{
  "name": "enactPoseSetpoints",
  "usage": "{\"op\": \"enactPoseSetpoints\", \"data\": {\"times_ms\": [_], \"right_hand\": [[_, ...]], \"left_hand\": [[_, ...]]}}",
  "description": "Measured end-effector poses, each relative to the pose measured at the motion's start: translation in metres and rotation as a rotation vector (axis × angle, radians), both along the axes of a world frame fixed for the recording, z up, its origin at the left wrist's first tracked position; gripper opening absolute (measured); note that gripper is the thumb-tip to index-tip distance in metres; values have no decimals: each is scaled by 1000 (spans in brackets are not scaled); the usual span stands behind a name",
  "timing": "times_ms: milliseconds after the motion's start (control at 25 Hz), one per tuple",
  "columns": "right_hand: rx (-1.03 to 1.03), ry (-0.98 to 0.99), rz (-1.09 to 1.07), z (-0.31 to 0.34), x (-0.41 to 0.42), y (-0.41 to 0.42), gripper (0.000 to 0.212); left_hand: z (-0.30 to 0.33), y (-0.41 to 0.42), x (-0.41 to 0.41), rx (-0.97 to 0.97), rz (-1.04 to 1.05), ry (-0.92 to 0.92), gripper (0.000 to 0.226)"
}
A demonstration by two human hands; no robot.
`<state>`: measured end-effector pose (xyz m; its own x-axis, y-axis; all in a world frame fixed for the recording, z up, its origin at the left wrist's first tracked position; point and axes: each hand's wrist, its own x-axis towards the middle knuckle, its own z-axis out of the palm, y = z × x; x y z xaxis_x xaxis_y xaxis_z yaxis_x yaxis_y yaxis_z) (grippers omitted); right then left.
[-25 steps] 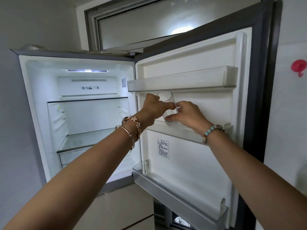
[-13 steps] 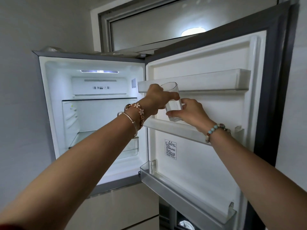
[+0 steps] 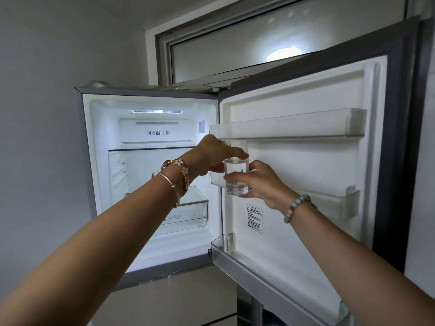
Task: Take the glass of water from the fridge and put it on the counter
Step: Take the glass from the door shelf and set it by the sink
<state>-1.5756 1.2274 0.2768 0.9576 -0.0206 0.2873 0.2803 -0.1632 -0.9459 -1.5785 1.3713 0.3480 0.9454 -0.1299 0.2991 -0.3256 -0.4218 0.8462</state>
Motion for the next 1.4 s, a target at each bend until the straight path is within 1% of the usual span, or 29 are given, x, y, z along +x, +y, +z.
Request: {"op": "enactPoseSetpoints", "data": {"times_ms": [40,120,160,280,320,400,520,560,680,760,920,1080,1160,1240,1280,1400], "right_hand": [[22,27,46,-5,0,2,83],[39,74,126,-14,-1,6,86],[62,97,175,-18,-1,8,82],[120,145,332,-21,-2,11,50],[130,157,366,-22,-2,12,46],[148,167,417,-24,1,16,47],[132,179,454,-28,9,33,48],[133,183,461,-30,12,40,49],[134,172,490,-35,25,65,53],[142,163,504,-42,30,81,52],[156,194,569,-54,40,112,44],[153,195,683,-59,46,140,44],[140,190,776,-60,43,156,40],[105,188,875,-61,36,178,35],[103,182,909,-62,32,188,35],[94,177,1111,-67,10,234,38]], "left_hand": [[-3,4,0,25,-13,11,68],[-9,13,-2,58,-50,22,57],[-12,17,-2,60,-77,28,52],[-18,30,-8,37,-152,45,25],[-20,36,-8,17,-172,51,23],[-25,47,-7,-32,-194,60,28],[-33,69,0,-94,-172,66,46],[-35,77,3,-107,-165,68,45],[-43,104,15,-103,-183,74,24],[-51,121,20,-99,-172,66,23],[-66,149,20,-135,-111,52,24],[-72,171,0,-124,-5,8,26],[-74,183,-20,-139,102,-1,30],[-74,197,-47,-125,216,-28,43],[-75,203,-58,-114,247,-30,46],[-80,229,-109,-111,428,-54,36]]}}
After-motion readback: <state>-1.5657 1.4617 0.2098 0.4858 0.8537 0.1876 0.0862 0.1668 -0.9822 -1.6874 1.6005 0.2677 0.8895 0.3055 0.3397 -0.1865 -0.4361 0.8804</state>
